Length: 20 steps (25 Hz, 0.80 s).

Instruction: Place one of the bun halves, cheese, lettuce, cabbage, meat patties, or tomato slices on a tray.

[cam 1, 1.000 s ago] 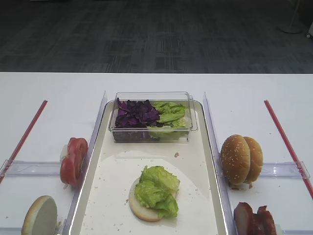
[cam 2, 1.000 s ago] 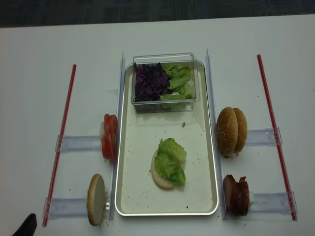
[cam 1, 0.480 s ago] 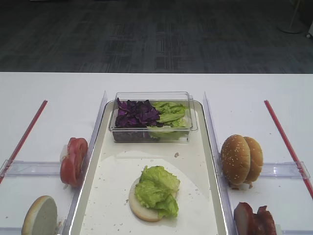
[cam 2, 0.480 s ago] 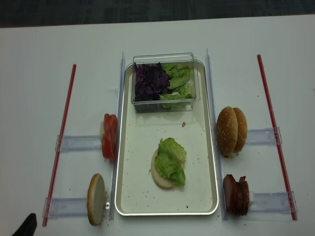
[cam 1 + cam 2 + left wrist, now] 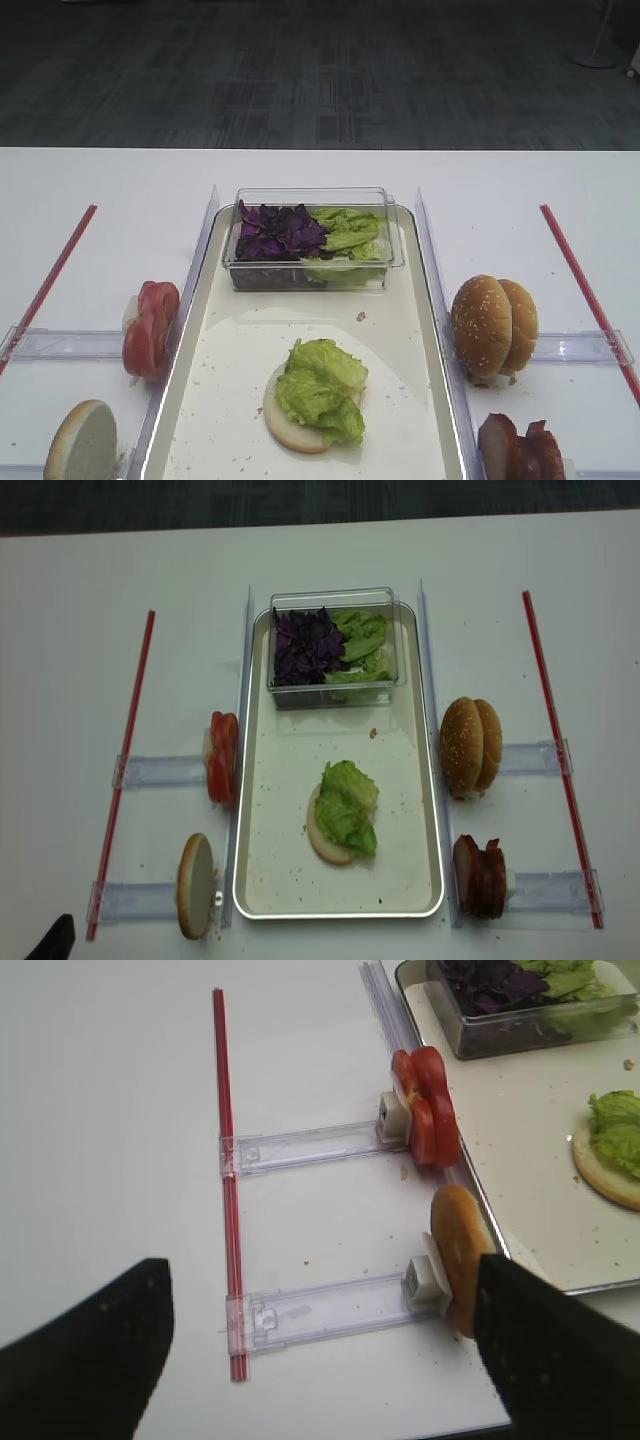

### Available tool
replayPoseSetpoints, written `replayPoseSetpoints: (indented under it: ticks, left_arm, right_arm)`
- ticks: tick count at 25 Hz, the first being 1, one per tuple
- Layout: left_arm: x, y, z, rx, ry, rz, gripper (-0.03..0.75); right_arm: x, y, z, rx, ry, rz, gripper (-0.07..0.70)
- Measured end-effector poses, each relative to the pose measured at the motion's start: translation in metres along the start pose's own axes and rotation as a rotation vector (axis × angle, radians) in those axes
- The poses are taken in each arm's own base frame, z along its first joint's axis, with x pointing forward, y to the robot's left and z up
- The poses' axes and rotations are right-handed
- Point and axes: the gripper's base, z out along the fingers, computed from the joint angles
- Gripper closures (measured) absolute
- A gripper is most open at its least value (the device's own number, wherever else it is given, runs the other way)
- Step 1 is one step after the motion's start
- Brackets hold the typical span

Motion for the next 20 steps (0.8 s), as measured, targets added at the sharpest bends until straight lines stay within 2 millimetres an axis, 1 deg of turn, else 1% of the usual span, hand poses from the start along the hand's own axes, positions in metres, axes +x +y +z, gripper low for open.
replayPoseSetpoints:
  ticks: [4,11,15,20]
  left_arm:
    - [0.000,0.000,0.000,0.000,0.000,0.000,0.151]
    - [0.000,0.000,0.000,0.000,0.000,0.000,0.151]
    - [0.000,0.000,0.000,0.000,0.000,0.000,0.151]
    - [0.000,0.000,0.000,0.000,0.000,0.000,0.151]
  right_arm:
    - [0.004,0.000,-0.005,0.000,-0.044,-0.001,-0.003]
    - [0.017,0.001,-0.021,0.001,-0.191,-0.004,-0.003]
    - [0.024,0.001,-0.027,0.001,-0.248,-0.006,-0.003]
    - [0.026,0.001,-0.029,0.001,-0.261,-0.006,-0.003]
